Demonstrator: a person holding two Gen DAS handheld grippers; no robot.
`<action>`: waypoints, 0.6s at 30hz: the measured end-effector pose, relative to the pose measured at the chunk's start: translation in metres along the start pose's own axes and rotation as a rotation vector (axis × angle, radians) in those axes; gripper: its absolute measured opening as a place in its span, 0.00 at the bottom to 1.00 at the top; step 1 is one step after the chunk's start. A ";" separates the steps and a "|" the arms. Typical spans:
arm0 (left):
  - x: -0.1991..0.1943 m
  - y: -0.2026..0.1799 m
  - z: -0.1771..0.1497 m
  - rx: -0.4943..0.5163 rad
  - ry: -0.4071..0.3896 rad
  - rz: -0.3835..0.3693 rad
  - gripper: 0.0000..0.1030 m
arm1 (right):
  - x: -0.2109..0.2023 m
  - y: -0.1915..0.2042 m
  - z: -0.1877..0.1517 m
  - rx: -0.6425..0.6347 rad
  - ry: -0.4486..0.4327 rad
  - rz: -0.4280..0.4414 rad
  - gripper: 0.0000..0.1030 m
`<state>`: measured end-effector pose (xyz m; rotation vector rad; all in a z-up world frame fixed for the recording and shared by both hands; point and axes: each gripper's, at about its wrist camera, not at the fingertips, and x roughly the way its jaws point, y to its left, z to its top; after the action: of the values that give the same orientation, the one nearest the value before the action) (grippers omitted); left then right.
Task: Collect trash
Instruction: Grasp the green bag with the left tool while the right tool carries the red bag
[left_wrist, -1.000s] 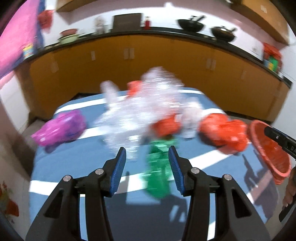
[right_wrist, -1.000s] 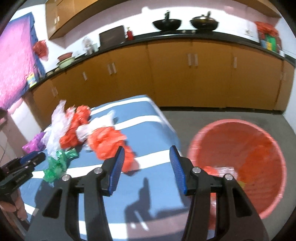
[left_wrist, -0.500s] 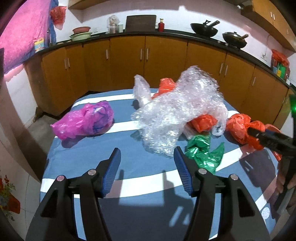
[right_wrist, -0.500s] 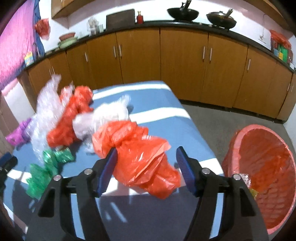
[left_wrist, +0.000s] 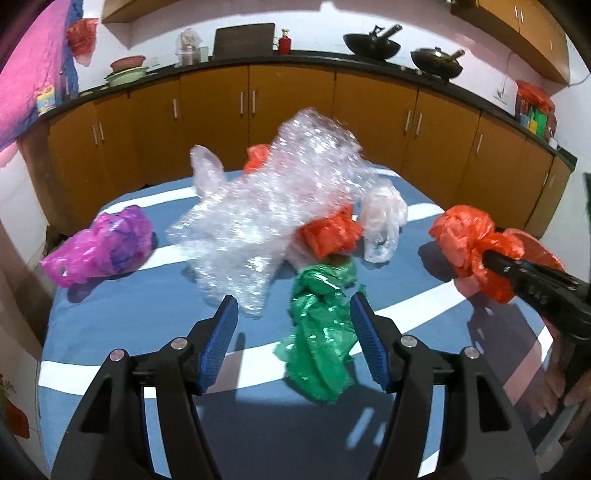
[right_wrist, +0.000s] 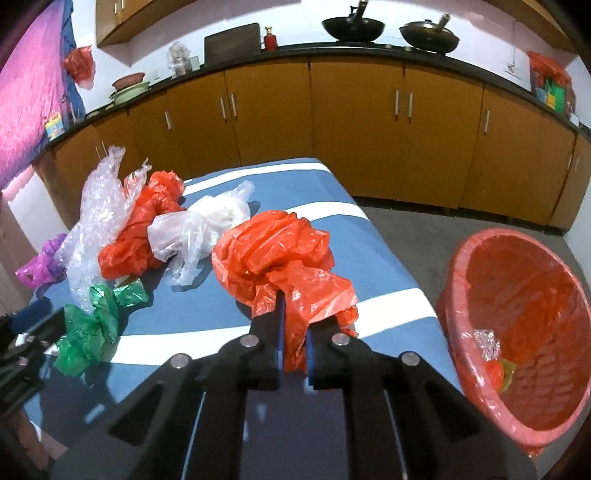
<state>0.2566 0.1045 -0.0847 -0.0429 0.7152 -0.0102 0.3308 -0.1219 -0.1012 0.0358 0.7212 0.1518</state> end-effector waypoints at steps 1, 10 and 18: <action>0.002 -0.003 0.001 0.002 0.008 0.001 0.62 | -0.004 -0.004 0.000 0.008 -0.005 0.000 0.09; 0.020 -0.018 -0.002 0.032 0.077 0.027 0.61 | -0.022 -0.032 -0.007 0.066 0.000 -0.013 0.10; 0.035 -0.015 -0.006 -0.004 0.146 -0.009 0.27 | -0.032 -0.037 -0.009 0.076 -0.010 -0.002 0.10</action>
<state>0.2792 0.0887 -0.1113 -0.0496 0.8612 -0.0207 0.3058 -0.1638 -0.0899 0.1086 0.7173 0.1223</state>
